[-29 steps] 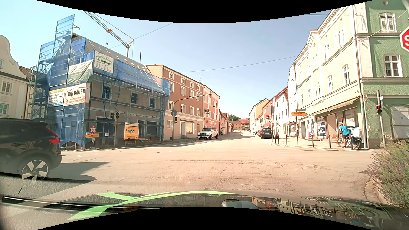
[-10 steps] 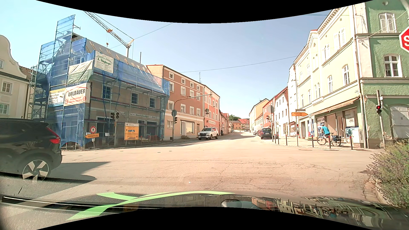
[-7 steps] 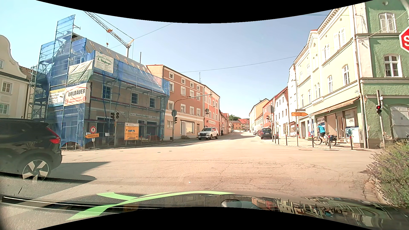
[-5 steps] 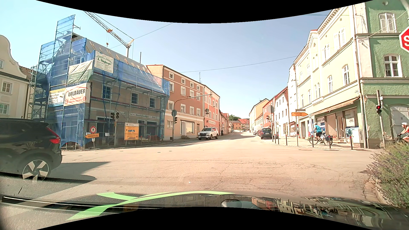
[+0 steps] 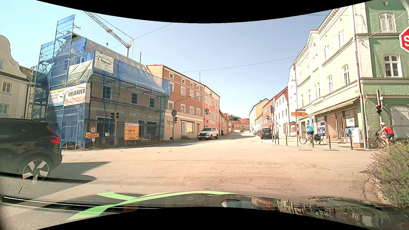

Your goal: Follow the waypoints while adhering to traffic rules and regulations

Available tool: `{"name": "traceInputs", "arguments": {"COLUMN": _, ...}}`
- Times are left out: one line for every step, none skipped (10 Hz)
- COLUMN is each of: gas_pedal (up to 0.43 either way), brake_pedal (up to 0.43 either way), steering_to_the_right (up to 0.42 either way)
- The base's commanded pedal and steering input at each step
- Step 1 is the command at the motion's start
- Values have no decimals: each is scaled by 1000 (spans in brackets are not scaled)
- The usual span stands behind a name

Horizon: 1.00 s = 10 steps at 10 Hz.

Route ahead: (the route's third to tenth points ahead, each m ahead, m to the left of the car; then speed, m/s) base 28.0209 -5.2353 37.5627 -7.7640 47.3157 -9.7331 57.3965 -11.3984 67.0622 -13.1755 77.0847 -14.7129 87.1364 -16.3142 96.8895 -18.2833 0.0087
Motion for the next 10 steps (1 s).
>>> {"name": "traceInputs", "arguments": {"gas_pedal": 0, "brake_pedal": 238, "steering_to_the_right": 13}}
{"name": "traceInputs", "arguments": {"gas_pedal": 0, "brake_pedal": 238, "steering_to_the_right": 13}}
{"name": "traceInputs", "arguments": {"gas_pedal": 0, "brake_pedal": 238, "steering_to_the_right": 13}}
{"name": "traceInputs", "arguments": {"gas_pedal": 0, "brake_pedal": 238, "steering_to_the_right": 13}}
{"name": "traceInputs", "arguments": {"gas_pedal": 0, "brake_pedal": 238, "steering_to_the_right": 13}}
{"name": "traceInputs", "arguments": {"gas_pedal": 0, "brake_pedal": 238, "steering_to_the_right": 13}}
{"name": "traceInputs", "arguments": {"gas_pedal": 0, "brake_pedal": 238, "steering_to_the_right": 13}}
{"name": "traceInputs", "arguments": {"gas_pedal": 0, "brake_pedal": 238, "steering_to_the_right": 13}}
{"name": "traceInputs", "arguments": {"gas_pedal": 0, "brake_pedal": 238, "steering_to_the_right": 13}}
{"name": "traceInputs", "arguments": {"gas_pedal": 0, "brake_pedal": 238, "steering_to_the_right": 13}}
